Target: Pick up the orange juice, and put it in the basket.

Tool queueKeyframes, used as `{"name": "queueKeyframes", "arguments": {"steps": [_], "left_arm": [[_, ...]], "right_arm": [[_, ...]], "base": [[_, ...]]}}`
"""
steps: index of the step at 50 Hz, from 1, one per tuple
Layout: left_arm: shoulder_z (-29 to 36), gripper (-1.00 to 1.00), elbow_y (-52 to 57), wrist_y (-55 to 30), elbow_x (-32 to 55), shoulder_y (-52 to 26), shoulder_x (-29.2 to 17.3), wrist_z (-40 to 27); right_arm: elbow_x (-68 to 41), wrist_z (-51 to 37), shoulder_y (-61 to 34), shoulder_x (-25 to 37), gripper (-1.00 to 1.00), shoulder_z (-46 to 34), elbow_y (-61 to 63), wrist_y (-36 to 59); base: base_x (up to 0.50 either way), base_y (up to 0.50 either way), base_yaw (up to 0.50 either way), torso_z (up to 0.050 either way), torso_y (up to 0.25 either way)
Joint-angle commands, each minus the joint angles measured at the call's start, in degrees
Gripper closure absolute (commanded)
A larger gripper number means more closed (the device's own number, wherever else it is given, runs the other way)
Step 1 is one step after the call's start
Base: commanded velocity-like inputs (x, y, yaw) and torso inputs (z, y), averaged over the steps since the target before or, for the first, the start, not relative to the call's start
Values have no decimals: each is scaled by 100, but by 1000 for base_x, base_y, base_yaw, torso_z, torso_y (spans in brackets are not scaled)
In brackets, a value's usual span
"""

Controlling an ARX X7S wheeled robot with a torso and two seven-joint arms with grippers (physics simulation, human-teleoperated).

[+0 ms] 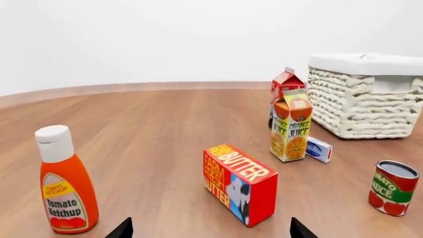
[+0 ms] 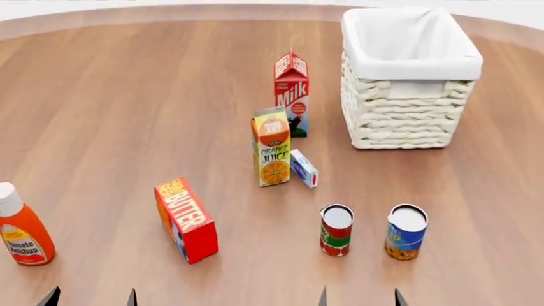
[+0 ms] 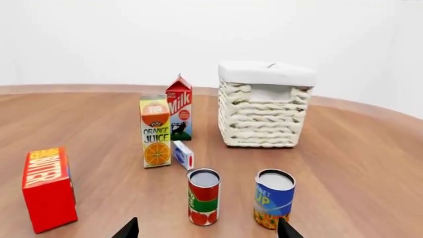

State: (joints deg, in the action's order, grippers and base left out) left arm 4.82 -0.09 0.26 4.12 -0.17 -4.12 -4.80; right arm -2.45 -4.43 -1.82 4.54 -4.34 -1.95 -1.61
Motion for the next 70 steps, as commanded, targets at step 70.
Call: {"name": "queueKeyframes", "arguments": {"steps": [70], "left_arm": [[491, -100, -24, 74, 410, -55, -410, -478]], "right_arm": [[-340, -382, 41, 406, -100, -503, 57, -63]], "base": [[324, 0, 0, 0, 0]]}}
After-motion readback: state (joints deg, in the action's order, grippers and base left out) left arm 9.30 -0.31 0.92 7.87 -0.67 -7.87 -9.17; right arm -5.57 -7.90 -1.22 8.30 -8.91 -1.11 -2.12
